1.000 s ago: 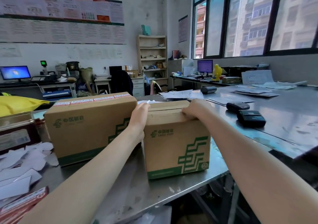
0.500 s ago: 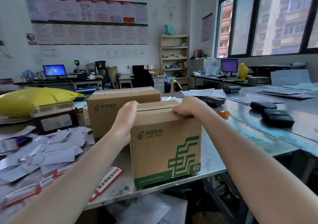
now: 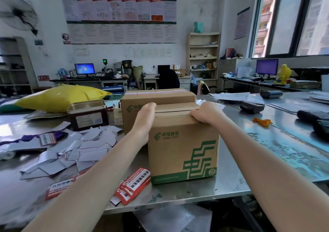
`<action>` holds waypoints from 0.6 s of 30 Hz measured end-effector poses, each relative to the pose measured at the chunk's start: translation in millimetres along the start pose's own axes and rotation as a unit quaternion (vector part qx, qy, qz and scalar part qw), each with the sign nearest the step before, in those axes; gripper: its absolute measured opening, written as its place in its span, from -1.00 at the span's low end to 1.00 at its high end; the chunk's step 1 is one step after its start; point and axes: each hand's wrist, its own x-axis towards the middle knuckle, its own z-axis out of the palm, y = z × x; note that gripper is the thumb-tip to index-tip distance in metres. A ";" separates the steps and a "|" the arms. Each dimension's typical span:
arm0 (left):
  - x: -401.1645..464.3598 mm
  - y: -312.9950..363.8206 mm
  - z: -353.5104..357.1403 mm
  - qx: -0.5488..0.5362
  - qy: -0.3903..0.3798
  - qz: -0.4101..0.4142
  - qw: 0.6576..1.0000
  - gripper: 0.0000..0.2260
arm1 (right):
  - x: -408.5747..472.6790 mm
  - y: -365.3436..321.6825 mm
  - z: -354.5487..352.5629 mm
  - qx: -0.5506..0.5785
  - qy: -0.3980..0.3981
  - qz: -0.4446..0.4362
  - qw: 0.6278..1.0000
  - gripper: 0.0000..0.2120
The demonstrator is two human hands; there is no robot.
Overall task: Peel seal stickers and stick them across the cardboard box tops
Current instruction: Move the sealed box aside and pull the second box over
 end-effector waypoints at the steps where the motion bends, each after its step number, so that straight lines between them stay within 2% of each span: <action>1: 0.9 -0.1 -0.9 -0.003 -0.002 0.000 1.000 -0.74 | -1.5 -1.6 -0.7 -0.001 0.003 0.002 1.000 -0.80; 4: 2.3 -1.6 -7.1 0.007 0.007 0.024 1.000 -0.82 | -10.9 -16.1 -2.9 0.016 0.063 -0.010 0.998 -0.85; 6: 2.7 -1.0 -18.0 0.027 0.043 0.045 0.998 -0.81 | -23.1 -36.1 -5.1 0.059 0.115 -0.093 0.987 -0.81; 8: 5.3 -1.4 -35.9 0.027 0.078 0.049 0.995 -0.84 | -38.2 -60.4 -6.1 0.101 0.130 -0.196 0.967 -0.76; 10: 6.0 -3.6 -58.0 0.006 0.095 0.035 0.995 -0.92 | -55.5 -86.0 -4.0 0.121 0.107 -0.275 0.948 -0.77; 12: 2.7 -7.4 -82.8 0.003 0.116 0.027 0.993 -0.91 | -69.9 -112.2 5.6 0.133 0.070 -0.332 0.931 -0.79; 18: -7.6 -28.9 -148.9 0.030 0.145 -0.002 0.989 -0.93 | -94.0 -168.8 53.7 0.121 -0.001 -0.388 0.914 -0.77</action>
